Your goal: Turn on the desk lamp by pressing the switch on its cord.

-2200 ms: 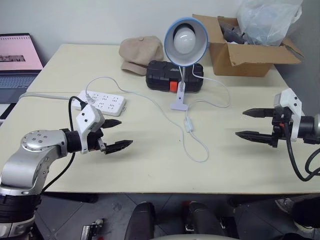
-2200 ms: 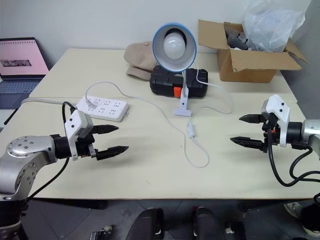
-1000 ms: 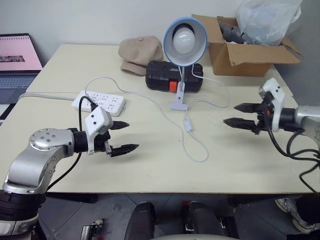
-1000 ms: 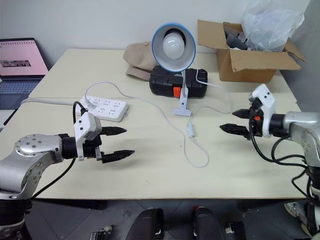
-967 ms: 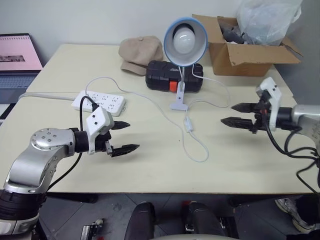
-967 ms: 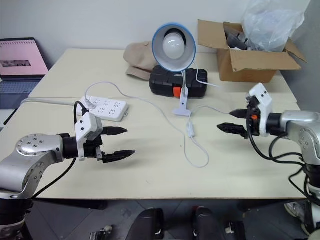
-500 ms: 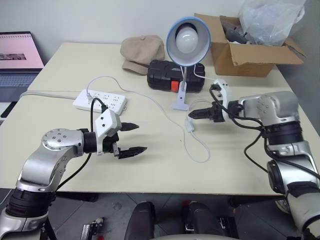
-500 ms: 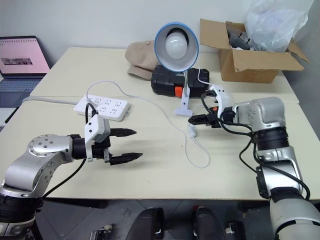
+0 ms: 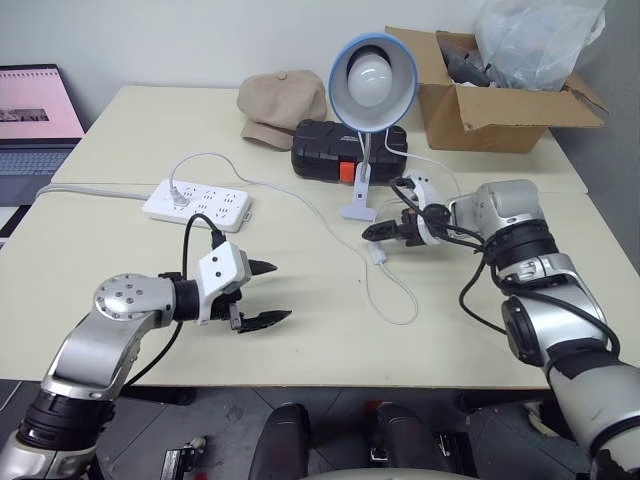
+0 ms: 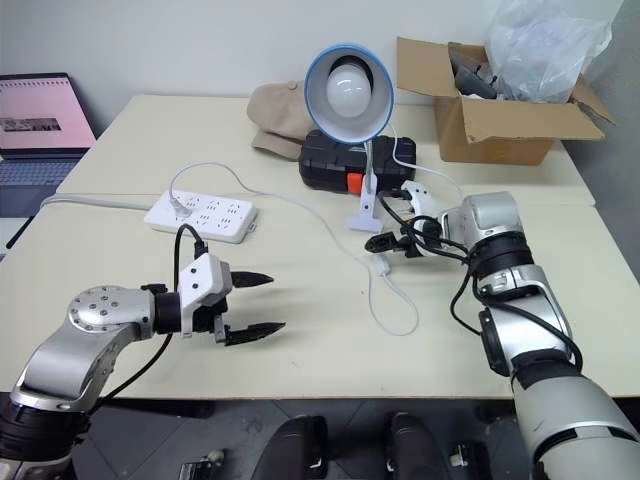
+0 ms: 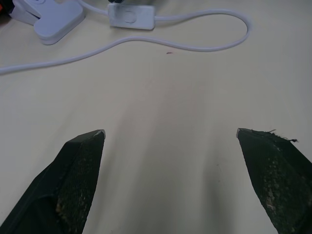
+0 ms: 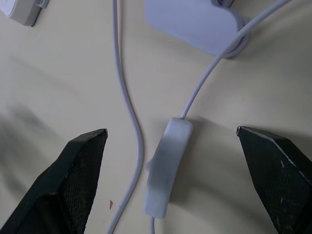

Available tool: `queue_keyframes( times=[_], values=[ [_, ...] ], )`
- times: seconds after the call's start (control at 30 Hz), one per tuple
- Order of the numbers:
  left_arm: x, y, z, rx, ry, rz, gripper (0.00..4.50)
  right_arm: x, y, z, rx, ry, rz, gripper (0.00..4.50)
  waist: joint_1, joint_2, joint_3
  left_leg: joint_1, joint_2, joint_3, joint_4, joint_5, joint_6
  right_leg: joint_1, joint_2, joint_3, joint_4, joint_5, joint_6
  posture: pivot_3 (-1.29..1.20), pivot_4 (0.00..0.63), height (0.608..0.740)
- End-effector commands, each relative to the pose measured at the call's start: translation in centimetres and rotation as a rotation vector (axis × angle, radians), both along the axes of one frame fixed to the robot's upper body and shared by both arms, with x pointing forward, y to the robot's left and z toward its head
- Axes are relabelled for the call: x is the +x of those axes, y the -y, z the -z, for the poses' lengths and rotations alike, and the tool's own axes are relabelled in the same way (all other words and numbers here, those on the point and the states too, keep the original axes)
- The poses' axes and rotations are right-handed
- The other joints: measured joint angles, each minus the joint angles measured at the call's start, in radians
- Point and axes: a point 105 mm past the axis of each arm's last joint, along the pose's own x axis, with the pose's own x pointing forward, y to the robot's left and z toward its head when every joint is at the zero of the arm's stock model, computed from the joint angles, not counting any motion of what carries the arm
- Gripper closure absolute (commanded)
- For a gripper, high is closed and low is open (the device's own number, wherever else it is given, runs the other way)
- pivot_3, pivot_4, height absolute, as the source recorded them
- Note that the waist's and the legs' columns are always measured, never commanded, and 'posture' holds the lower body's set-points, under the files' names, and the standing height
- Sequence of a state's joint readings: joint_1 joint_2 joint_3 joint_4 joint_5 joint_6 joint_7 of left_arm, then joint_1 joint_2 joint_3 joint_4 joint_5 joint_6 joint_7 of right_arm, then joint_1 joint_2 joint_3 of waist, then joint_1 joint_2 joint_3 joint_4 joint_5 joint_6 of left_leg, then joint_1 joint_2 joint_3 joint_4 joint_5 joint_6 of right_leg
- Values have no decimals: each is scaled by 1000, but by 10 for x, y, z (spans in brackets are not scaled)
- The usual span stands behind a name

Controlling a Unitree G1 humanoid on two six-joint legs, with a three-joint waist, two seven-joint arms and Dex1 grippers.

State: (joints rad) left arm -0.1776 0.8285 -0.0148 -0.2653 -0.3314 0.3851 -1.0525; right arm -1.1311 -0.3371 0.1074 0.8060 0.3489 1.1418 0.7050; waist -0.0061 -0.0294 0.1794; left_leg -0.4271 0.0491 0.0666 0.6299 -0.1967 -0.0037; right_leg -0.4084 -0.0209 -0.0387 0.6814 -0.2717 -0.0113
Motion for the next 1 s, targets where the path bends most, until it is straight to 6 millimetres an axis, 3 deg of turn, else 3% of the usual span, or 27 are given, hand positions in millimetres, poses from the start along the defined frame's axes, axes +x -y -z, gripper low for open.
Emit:
queue_keyframes(
  times=[0.03, 0.33, 0.47, 0.9, 1.0],
  values=[
    [-2, 4, -5, 0, 40, 14, 0, 5, -6, -13, 6, 42, -30, 37, 0, 0, 0, 0, 0, 0, 0, 0, 0, 0, 0, 0, 0, 0, 0, 0, 150, 740],
    [-2, 4, -4, 1, 44, 7, 0, 6, -10, -8, -7, 36, -45, 37, -3, 0, 0, 0, 0, 0, 0, 0, 0, 0, 0, 0, 0, 0, 0, 0, 150, 740],
    [-1, 3, -4, 3, 46, 5, 0, 6, -14, -10, -2, 35, -55, 642, -3, 0, 0, 0, 0, 0, 0, 0, 0, 0, 0, 0, 1, 0, 0, 0, 150, 740],
    [2, 0, -4, -8, 34, -8, 0, 13, -11, -17, 34, 59, -11, 3916, -3, 0, 0, 0, 0, 0, 0, 0, 0, 0, 0, 0, 0, 0, -1, 0, 150, 740],
    [2, 0, -4, -8, 35, -9, 0, 13, -8, -21, 65, 61, 9, 4112, -3, 0, 0, 0, 0, 0, 0, 0, 0, 0, 0, 0, 0, 1, -1, 0, 150, 740]
  ],
)
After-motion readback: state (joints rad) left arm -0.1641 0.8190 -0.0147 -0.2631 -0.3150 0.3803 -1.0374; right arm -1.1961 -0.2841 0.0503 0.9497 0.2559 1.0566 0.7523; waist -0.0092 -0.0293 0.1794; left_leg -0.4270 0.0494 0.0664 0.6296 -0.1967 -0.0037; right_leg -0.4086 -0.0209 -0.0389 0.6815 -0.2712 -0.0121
